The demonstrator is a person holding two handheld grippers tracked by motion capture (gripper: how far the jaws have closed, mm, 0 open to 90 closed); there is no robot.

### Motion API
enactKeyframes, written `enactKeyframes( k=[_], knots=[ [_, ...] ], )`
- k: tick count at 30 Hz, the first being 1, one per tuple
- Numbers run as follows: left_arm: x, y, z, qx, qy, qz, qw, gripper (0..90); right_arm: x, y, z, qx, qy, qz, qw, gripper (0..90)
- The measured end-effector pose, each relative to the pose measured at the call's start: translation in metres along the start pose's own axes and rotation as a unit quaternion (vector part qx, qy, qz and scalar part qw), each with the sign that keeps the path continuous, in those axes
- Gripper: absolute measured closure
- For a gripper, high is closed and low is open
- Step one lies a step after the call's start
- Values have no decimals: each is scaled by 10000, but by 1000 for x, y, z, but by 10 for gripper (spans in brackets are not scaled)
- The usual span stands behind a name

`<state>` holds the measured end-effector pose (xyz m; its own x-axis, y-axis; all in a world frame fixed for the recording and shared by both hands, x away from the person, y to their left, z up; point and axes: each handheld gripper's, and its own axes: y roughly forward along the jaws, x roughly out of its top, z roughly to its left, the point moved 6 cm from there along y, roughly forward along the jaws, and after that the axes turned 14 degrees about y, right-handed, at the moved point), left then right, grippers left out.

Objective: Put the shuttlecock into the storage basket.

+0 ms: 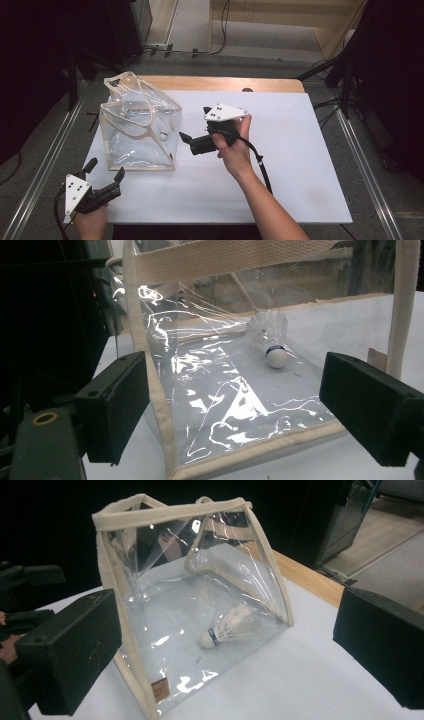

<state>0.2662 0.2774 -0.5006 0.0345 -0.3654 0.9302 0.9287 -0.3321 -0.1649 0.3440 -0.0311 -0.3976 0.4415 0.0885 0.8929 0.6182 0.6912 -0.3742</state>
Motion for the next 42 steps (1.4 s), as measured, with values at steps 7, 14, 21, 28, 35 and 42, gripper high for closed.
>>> enactKeyframes(
  k=[7,14,21,28,35,42],
  knots=[
    [0,0,0,-5,7,4,10000,133,-10,-5,-9,-88,59,0,9999,0],
    [0,0,0,-9,11,6,10000,133,-20,-11,-20,-154,143,-39,9998,0],
    [0,0,0,-9,10,10,10000,133,-28,-19,-30,-257,211,-68,9994,0],
    [0,0,-1,-7,10,14,10000,133,-37,-25,-39,-330,268,-64,9991,0],
    [0,0,0,-6,3,10,10000,133,-45,-32,-49,-435,330,-75,9985,0],
    [0,-1,0,2,7,14,10000,133,-54,-41,-58,-540,363,-102,9978,0]
  ],
)
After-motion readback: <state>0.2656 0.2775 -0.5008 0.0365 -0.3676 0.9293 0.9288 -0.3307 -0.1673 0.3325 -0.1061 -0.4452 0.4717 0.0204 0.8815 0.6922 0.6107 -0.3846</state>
